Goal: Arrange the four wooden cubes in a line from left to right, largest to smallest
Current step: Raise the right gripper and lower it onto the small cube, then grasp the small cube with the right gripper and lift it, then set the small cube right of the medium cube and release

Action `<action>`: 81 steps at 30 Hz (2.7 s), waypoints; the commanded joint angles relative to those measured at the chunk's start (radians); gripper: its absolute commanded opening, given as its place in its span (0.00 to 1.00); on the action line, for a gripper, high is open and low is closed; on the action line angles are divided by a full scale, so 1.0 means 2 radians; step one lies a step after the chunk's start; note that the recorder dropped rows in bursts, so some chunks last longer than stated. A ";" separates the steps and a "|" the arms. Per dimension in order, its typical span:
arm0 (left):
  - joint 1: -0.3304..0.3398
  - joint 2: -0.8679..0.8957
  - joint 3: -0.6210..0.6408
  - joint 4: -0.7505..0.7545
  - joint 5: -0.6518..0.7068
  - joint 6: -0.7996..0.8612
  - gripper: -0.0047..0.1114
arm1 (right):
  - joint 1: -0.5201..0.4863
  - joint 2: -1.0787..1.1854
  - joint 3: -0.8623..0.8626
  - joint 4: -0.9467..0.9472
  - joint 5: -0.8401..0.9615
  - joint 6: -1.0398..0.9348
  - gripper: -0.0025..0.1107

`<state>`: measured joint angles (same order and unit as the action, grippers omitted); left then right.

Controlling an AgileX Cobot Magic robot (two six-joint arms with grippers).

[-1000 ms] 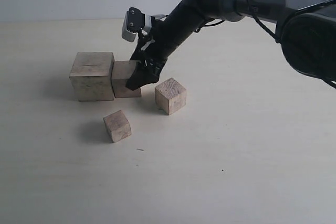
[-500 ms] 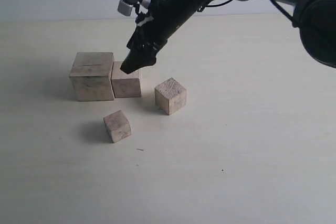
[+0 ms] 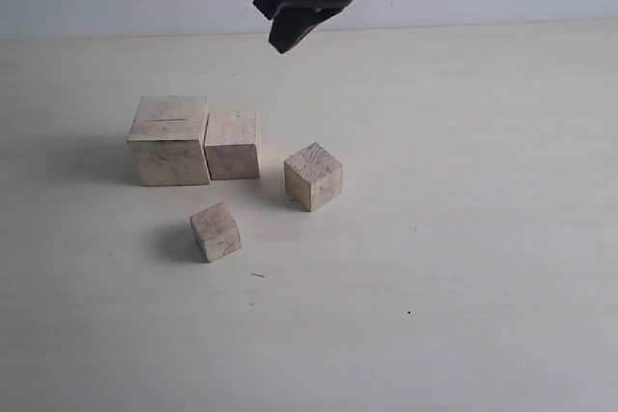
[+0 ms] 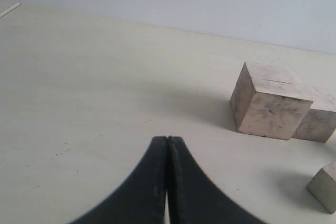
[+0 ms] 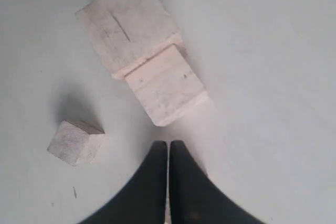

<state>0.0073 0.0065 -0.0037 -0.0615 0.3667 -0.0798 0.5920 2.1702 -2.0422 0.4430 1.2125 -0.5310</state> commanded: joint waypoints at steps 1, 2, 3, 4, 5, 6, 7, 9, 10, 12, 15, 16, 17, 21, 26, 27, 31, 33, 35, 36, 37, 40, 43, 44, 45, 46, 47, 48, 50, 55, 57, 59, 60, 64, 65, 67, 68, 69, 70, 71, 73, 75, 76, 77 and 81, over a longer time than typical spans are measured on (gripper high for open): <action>0.001 -0.003 0.002 -0.003 -0.003 0.002 0.04 | 0.008 -0.027 0.041 -0.100 0.004 0.105 0.02; 0.001 -0.003 0.002 -0.003 -0.003 0.002 0.04 | 0.013 -0.033 0.056 -0.118 0.004 0.116 0.02; 0.001 -0.003 0.002 -0.003 -0.003 0.002 0.04 | 0.017 -0.044 0.077 -0.137 0.004 0.134 0.02; 0.001 -0.003 0.002 -0.003 -0.003 0.002 0.04 | 0.021 -0.055 0.101 -0.151 0.004 0.165 0.02; 0.001 -0.003 0.002 -0.003 -0.003 0.002 0.04 | 0.026 -0.064 0.121 -0.156 -0.002 0.183 0.02; 0.001 -0.003 0.002 -0.003 -0.003 0.002 0.04 | 0.030 -0.075 0.145 -0.156 -0.026 0.186 0.02; 0.001 -0.003 0.002 -0.003 -0.003 0.002 0.04 | 0.036 -0.085 0.168 -0.156 -0.049 0.186 0.02; 0.001 -0.003 0.002 -0.003 -0.003 0.002 0.04 | 0.048 -0.096 0.210 -0.156 -0.093 0.186 0.02; 0.001 -0.003 0.002 -0.003 -0.003 0.002 0.04 | 0.054 -0.098 0.228 -0.154 -0.118 0.186 0.02; 0.001 -0.003 0.002 -0.003 -0.003 0.002 0.04 | 0.065 -0.098 0.254 -0.148 -0.157 0.186 0.02; 0.001 -0.003 0.002 -0.003 -0.003 0.002 0.04 | 0.072 -0.087 0.272 -0.133 -0.181 0.189 0.08; 0.001 -0.003 0.002 -0.003 -0.003 0.002 0.04 | 0.072 -0.082 0.273 -0.130 -0.181 0.186 0.12; 0.001 -0.003 0.002 -0.003 -0.003 0.002 0.04 | 0.072 -0.076 0.274 -0.133 -0.179 0.185 0.17; 0.001 -0.003 0.002 -0.003 -0.003 0.002 0.04 | 0.072 -0.064 0.274 -0.135 -0.179 0.183 0.50; 0.001 -0.003 0.002 -0.003 -0.003 0.002 0.04 | 0.072 -0.050 0.274 -0.143 -0.195 0.183 0.84; 0.001 -0.003 0.002 -0.003 -0.003 0.002 0.04 | 0.072 -0.048 0.274 -0.144 -0.199 0.183 0.84; 0.001 -0.003 0.002 -0.003 -0.003 0.002 0.04 | 0.072 -0.031 0.274 -0.151 -0.204 0.183 0.83; 0.001 -0.003 0.002 -0.003 -0.003 0.002 0.04 | 0.072 -0.025 0.274 -0.163 -0.206 0.183 0.83; 0.001 -0.003 0.002 -0.003 -0.003 0.002 0.04 | 0.072 -0.022 0.274 -0.183 -0.209 0.183 0.83; 0.001 -0.003 0.002 -0.003 -0.003 0.002 0.04 | 0.072 -0.021 0.274 -0.193 -0.209 0.183 0.83; 0.001 -0.003 0.002 -0.003 -0.003 0.002 0.04 | 0.072 -0.021 0.274 -0.201 -0.209 0.183 0.81; 0.001 -0.003 0.002 -0.003 -0.003 0.002 0.04 | 0.072 -0.021 0.274 -0.197 -0.209 0.183 0.68; 0.001 -0.003 0.002 -0.003 -0.003 0.002 0.04 | 0.072 -0.021 0.274 -0.188 -0.209 0.183 0.47; 0.001 -0.003 0.002 -0.003 -0.003 0.002 0.04 | 0.072 -0.021 0.274 -0.187 -0.209 0.183 0.41; 0.001 -0.003 0.002 -0.003 -0.003 0.002 0.04 | 0.072 -0.021 0.274 -0.186 -0.209 0.183 0.34; 0.001 -0.003 0.002 -0.003 -0.003 0.002 0.04 | 0.072 -0.021 0.274 -0.186 -0.208 0.183 0.27; 0.001 -0.003 0.002 -0.003 -0.003 0.002 0.04 | 0.072 -0.021 0.274 -0.186 -0.207 0.183 0.21; 0.001 -0.003 0.002 -0.003 -0.003 0.002 0.04 | 0.072 -0.021 0.274 -0.186 -0.206 0.182 0.13; 0.001 -0.003 0.002 -0.003 -0.003 0.002 0.04 | 0.072 -0.021 0.274 -0.186 -0.206 0.164 0.02; 0.001 -0.003 0.002 -0.003 -0.003 0.002 0.04 | 0.063 -0.021 0.244 -0.187 -0.162 0.066 0.02; 0.001 -0.003 0.002 -0.003 -0.003 0.002 0.04 | 0.053 -0.021 0.222 -0.185 -0.132 -0.004 0.02; 0.001 -0.003 0.002 -0.003 -0.003 0.002 0.04 | 0.039 -0.021 0.198 -0.185 -0.127 -0.027 0.02; 0.001 -0.003 0.002 -0.003 -0.003 0.002 0.04 | 0.032 -0.021 0.188 -0.185 -0.130 -0.032 0.02; 0.001 -0.003 0.002 -0.003 -0.003 0.002 0.04 | -0.002 -0.021 0.155 -0.159 -0.130 -0.111 0.02; 0.001 -0.003 0.002 -0.003 -0.003 0.002 0.04 | -0.010 -0.021 0.153 -0.141 -0.130 -0.144 0.02; 0.001 -0.003 0.002 -0.003 -0.003 0.002 0.04 | -0.021 -0.018 0.151 -0.102 -0.130 -0.213 0.02; 0.001 -0.003 0.002 -0.003 -0.003 0.002 0.04 | -0.020 -0.014 0.151 -0.089 -0.128 -0.249 0.02; 0.001 -0.003 0.002 -0.003 -0.003 0.002 0.04 | -0.020 -0.012 0.151 -0.084 -0.125 -0.274 0.02; 0.001 -0.003 0.002 -0.003 -0.003 0.002 0.04 | -0.020 -0.005 0.151 -0.085 -0.125 -0.294 0.02; 0.001 -0.003 0.002 -0.003 -0.003 0.002 0.04 | -0.019 0.001 0.151 -0.082 -0.126 -0.304 0.02; 0.001 -0.003 0.002 -0.003 -0.003 0.002 0.04 | -0.014 0.016 0.150 -0.078 -0.131 -0.306 0.02; 0.001 -0.003 0.002 -0.003 -0.003 0.002 0.04 | -0.009 0.027 0.150 -0.078 -0.132 -0.315 0.02; 0.001 -0.003 0.002 -0.003 -0.003 0.002 0.04 | -0.006 0.033 0.149 -0.077 -0.132 -0.324 0.02; 0.001 -0.003 0.002 -0.003 -0.003 0.002 0.04 | -0.003 0.039 0.148 -0.076 -0.133 -0.331 0.02; 0.001 -0.003 0.002 -0.003 -0.003 0.002 0.04 | 0.006 0.056 0.128 -0.062 -0.132 -0.336 0.02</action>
<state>0.0073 0.0065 -0.0037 -0.0615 0.3667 -0.0798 0.5947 2.2725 -1.7541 0.2905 0.9554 -1.1837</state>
